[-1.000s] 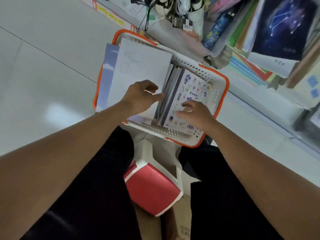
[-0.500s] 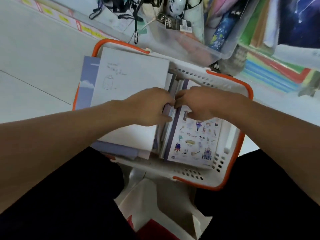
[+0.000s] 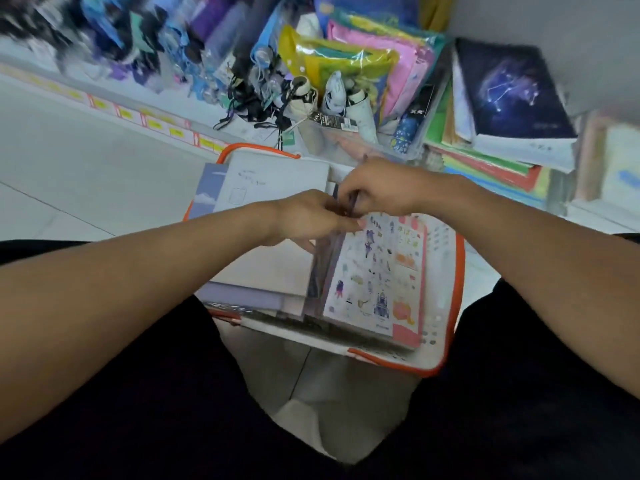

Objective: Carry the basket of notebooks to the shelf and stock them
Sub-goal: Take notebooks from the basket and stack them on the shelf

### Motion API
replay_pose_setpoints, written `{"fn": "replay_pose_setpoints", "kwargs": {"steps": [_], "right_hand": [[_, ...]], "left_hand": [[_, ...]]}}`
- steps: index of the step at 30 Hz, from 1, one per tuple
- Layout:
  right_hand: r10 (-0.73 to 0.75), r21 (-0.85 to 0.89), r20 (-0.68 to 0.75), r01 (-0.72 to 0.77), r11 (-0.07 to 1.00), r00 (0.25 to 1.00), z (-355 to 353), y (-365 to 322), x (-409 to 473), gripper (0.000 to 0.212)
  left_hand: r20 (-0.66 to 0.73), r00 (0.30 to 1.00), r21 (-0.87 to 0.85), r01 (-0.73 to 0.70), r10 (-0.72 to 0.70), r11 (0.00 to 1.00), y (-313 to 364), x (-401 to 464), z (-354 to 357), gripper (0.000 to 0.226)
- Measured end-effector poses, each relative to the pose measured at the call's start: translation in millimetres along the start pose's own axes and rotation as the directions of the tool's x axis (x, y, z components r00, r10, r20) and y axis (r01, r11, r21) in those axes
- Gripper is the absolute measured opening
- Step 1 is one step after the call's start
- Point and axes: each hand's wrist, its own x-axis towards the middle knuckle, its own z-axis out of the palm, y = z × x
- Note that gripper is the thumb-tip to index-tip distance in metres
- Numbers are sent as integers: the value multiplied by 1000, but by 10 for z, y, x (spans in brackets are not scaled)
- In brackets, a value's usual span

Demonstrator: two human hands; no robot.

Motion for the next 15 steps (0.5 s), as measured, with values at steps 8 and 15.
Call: {"fn": "replay_pose_setpoints", "kwargs": {"steps": [8, 15], "right_hand": [[202, 229, -590, -79, 970, 781, 94, -71, -10, 59], [163, 5, 161, -166, 986, 974, 492, 124, 150, 46]], "left_hand": [[-317, 944, 382, 40, 90, 923, 190, -102, -554, 22], [-553, 826, 364, 118, 112, 924, 120, -218, -927, 28]]}}
